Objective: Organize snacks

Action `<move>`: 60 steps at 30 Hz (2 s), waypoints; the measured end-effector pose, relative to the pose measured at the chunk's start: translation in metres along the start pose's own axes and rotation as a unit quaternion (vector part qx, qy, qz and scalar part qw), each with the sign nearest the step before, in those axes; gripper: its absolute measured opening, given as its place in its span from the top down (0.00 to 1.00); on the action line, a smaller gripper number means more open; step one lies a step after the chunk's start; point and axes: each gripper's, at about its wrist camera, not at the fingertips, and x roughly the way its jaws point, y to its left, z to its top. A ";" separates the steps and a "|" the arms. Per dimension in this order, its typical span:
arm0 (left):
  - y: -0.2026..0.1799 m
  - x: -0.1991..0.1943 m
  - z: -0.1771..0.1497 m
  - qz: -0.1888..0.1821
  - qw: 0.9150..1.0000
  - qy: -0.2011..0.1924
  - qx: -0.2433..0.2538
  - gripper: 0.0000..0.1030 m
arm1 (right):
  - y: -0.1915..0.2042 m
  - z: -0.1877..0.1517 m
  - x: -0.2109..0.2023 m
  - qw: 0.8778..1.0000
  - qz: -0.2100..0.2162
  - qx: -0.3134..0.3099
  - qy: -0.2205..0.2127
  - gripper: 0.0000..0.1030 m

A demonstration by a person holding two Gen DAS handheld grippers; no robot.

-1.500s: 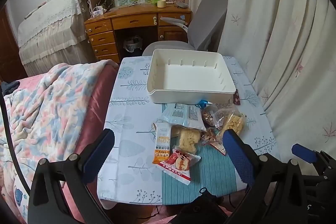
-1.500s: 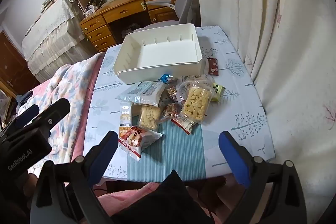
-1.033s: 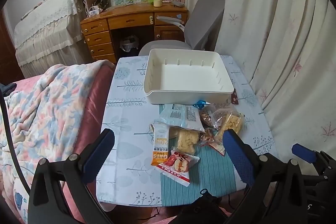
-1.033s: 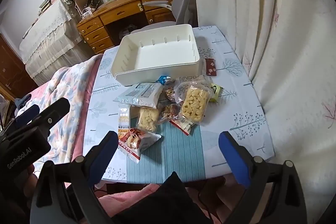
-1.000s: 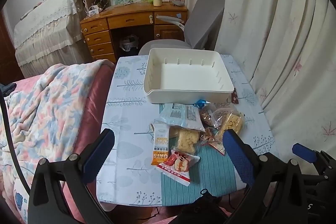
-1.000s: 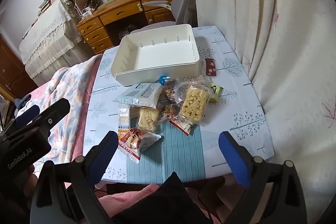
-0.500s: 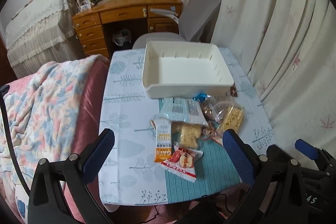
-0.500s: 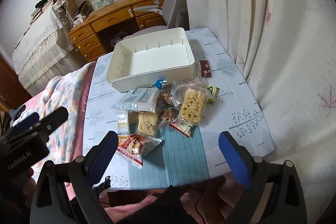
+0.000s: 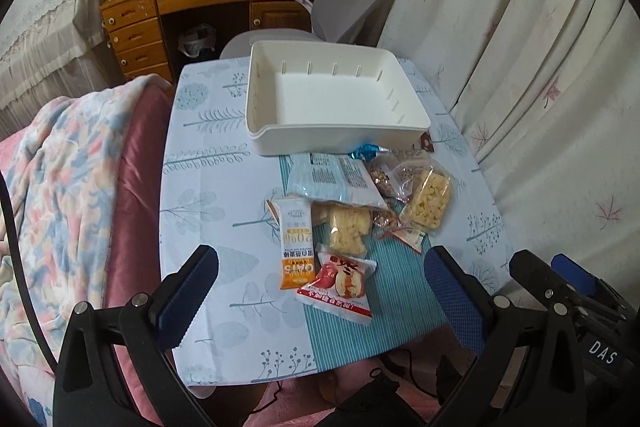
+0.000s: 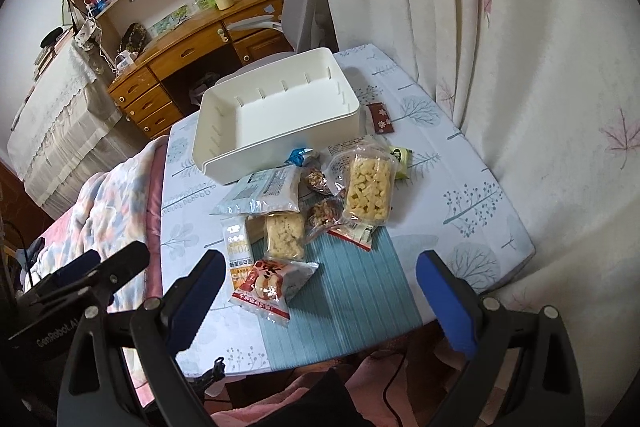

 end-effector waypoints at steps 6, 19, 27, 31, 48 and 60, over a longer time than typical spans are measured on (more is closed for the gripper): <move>-0.001 0.017 -0.005 -0.002 1.000 0.029 -0.003 0.01 | -0.009 0.005 0.011 1.000 0.007 0.016 0.013 0.06; -0.010 0.099 -0.017 0.019 0.988 0.144 -0.054 0.01 | -0.055 0.031 0.082 0.991 0.033 0.064 0.114 0.06; -0.017 0.162 -0.027 0.045 0.964 0.236 -0.113 0.01 | -0.080 0.054 0.144 0.979 0.042 0.075 0.186 0.06; -0.017 0.189 -0.030 0.056 0.951 0.267 -0.147 0.01 | -0.084 0.066 0.176 0.974 0.042 0.061 0.214 0.06; 0.021 0.243 -0.056 0.112 0.899 0.310 -0.287 0.13 | -0.091 0.078 0.278 0.950 0.043 0.042 0.306 0.28; 0.048 0.272 -0.094 0.068 0.866 0.341 -0.359 0.26 | -0.096 0.087 0.284 0.945 0.047 0.032 0.321 0.40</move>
